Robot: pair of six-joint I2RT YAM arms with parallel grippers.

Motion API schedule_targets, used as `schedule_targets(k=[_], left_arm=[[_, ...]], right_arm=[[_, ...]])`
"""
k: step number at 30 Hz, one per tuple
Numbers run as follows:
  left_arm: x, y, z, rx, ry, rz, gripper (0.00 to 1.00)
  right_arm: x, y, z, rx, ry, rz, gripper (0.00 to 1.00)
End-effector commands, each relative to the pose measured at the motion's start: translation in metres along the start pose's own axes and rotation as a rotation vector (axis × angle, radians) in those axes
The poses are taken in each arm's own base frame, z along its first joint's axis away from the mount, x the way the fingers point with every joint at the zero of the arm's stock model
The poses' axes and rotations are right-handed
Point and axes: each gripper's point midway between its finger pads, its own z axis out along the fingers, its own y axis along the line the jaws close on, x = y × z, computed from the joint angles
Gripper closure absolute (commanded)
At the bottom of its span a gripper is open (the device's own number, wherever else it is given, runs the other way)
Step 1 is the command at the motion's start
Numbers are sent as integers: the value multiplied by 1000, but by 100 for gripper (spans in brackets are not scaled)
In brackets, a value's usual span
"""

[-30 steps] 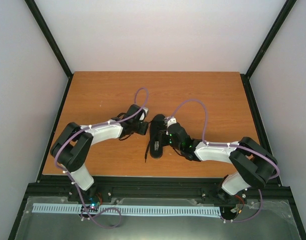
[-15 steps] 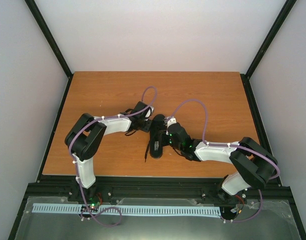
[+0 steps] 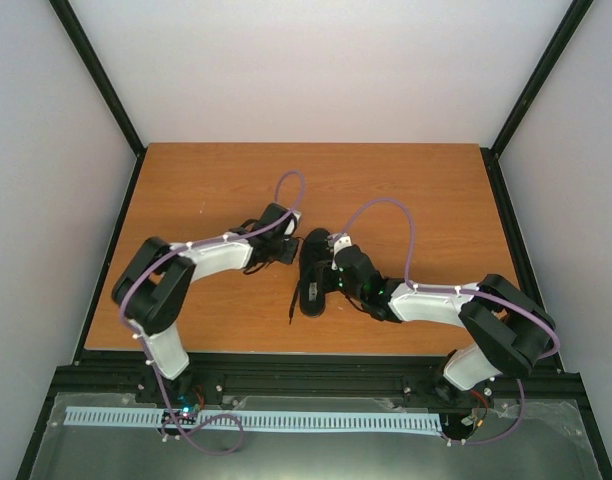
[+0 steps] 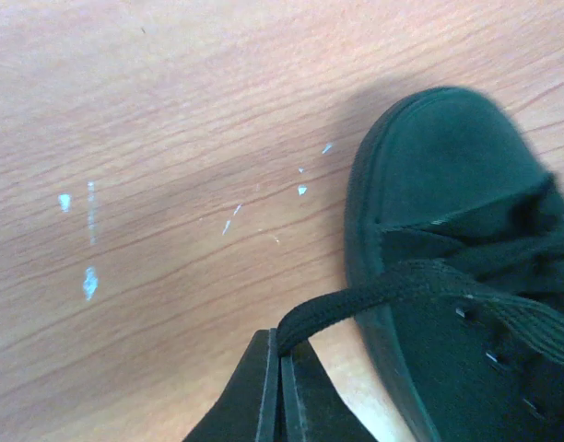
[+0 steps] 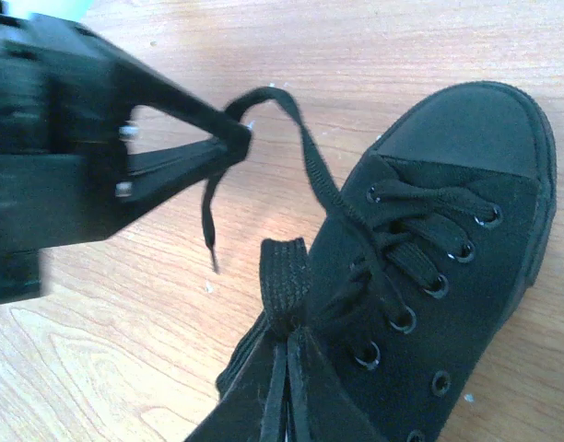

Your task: Tie the shoes

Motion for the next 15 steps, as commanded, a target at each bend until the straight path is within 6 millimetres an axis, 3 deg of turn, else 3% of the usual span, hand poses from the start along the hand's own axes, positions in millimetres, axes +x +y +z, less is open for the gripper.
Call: schedule_targets(k=[1,6,9,12,15], left_arm=[[8,-4,-40,45,9,-103,99],[61,-19,-73,82,170,-176,99],[84,-58,-95,235,245,-200,99],[92,-97,-116,395,270,-226,99],[83,-115,-134,458,238,-242,99]], right_arm=[[-21,13,-1,-15,-34,-4,97],[-20,17,1,-15,8,0,97],[-18,18,1,-22,18,4,97],[-17,20,2,-28,27,1,97],[-14,19,4,-24,38,-2,97]])
